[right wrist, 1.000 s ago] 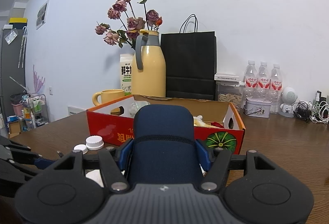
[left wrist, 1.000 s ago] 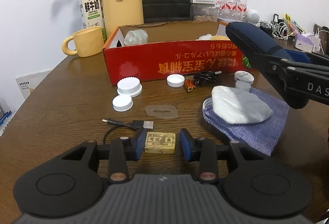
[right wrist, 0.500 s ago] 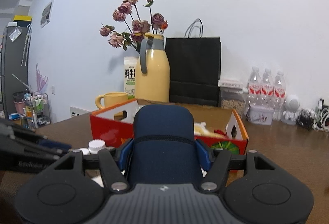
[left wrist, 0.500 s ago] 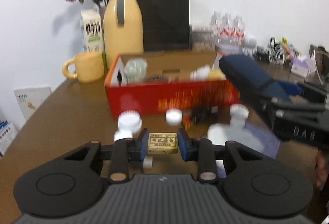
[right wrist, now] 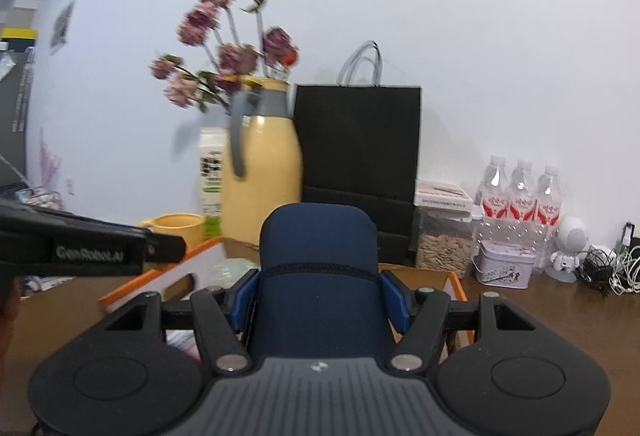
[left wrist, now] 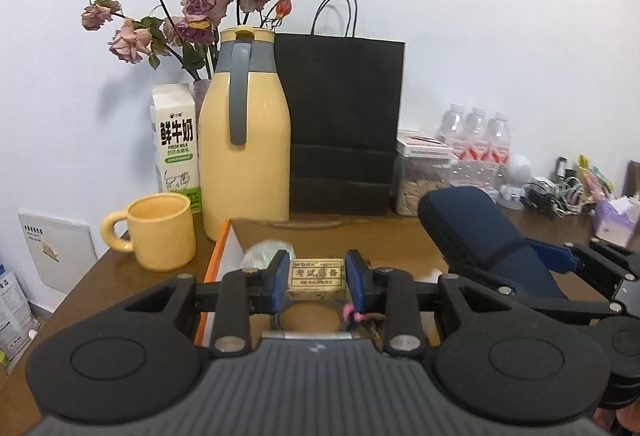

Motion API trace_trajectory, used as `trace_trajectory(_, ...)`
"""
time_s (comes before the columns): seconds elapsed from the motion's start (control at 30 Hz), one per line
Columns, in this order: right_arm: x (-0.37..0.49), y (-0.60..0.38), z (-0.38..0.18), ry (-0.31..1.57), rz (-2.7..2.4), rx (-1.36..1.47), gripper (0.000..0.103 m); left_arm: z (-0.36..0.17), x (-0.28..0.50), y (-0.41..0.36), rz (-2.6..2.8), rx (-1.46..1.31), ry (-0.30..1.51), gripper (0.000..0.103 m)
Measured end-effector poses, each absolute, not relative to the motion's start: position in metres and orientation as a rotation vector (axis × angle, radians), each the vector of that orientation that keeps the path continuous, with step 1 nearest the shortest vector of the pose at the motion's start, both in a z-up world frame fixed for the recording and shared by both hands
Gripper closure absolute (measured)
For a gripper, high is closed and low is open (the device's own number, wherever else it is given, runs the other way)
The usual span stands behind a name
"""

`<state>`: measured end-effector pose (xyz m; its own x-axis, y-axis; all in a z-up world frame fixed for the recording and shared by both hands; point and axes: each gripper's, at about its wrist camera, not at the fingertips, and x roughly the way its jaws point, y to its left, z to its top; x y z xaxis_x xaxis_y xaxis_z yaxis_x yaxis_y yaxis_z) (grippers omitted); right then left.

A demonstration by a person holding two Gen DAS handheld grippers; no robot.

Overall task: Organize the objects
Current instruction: 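Carry the glasses case and beige box into the box and open both grippers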

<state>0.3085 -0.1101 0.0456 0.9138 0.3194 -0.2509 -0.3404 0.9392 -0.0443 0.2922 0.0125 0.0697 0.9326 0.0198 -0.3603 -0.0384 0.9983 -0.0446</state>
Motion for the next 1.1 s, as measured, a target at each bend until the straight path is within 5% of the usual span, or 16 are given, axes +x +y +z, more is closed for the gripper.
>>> trace_trajectory(0.47, 0.408, -0.144, 0.015, 0.392, 0.21, -0.016, 0.04, 0.035, 0.381, 0.015, 0.069, -0.068, 0.477, 0.072)
trace_trajectory(0.53, 0.411, -0.144, 0.013, 0.409, 0.212, -0.02, 0.034, 0.033, 0.381, 0.015, 0.066, -0.063, 0.486, 0.053)
trace_trajectory(0.57, 0.41, -0.144, 0.013, 0.409, 0.21, -0.025, 0.018, 0.033, 0.38, 0.015, 0.073, -0.06, 0.481, 0.02)
trace_trajectory(0.6, 0.41, -0.144, 0.012, 0.408, 0.203, -0.029, 0.008, 0.034, 0.378, 0.015, 0.085, -0.054, 0.463, 0.0)
trace_trajectory(0.63, 0.408, -0.143, 0.013, 0.398, 0.197, -0.029, 0.0, 0.034, 0.375, 0.014, 0.1, -0.042, 0.435, 0.0)
trace_trajectory(1.1, 0.384, -0.135, 0.031, 0.347, 0.244, -0.045, 0.0, 0.051, 0.355, 0.013, 0.112, -0.044, 0.41, 0.0)
